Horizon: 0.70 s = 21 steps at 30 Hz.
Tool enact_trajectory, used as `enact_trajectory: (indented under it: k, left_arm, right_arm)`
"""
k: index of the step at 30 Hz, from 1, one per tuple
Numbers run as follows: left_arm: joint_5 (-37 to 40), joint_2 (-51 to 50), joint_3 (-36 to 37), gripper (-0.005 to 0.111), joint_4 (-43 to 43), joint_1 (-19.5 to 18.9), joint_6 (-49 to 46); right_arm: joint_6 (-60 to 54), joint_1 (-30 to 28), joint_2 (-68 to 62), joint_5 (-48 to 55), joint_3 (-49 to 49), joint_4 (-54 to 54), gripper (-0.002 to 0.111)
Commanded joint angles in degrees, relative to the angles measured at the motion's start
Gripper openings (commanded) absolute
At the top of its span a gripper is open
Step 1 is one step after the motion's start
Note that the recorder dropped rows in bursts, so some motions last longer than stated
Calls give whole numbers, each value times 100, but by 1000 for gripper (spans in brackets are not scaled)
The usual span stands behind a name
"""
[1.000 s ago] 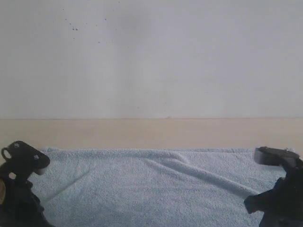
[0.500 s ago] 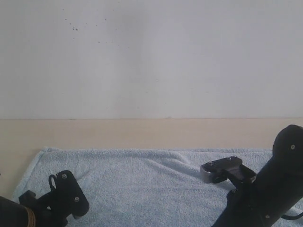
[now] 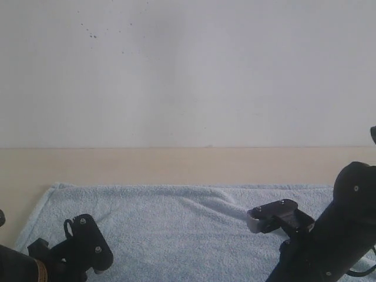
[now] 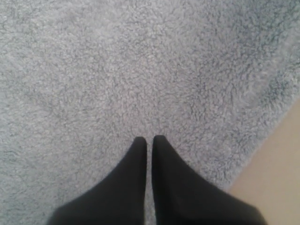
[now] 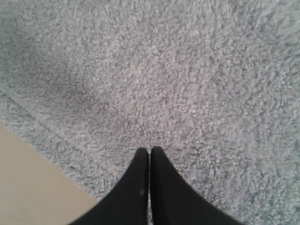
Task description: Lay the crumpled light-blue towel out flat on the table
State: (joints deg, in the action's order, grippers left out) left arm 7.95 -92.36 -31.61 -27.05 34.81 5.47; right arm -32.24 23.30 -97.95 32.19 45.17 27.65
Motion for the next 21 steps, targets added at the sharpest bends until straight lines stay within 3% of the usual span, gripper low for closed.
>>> enact_trajectory:
  k: [1, 8, 21]
  left_arm:
    - [-142, 2, 24, 4, 67, 52, -8]
    - [-232, -8, 24, 4, -938, 40, -8]
    - [-759, -591, 24, 4, -875, 40, 2]
  right_arm:
    - [-26, 6, -150, 31, 8, 83, 0]
    - [-74, 6, -275, 51, 8, 174, 0]
    - [-87, 6, -275, 38, 8, 174, 0]
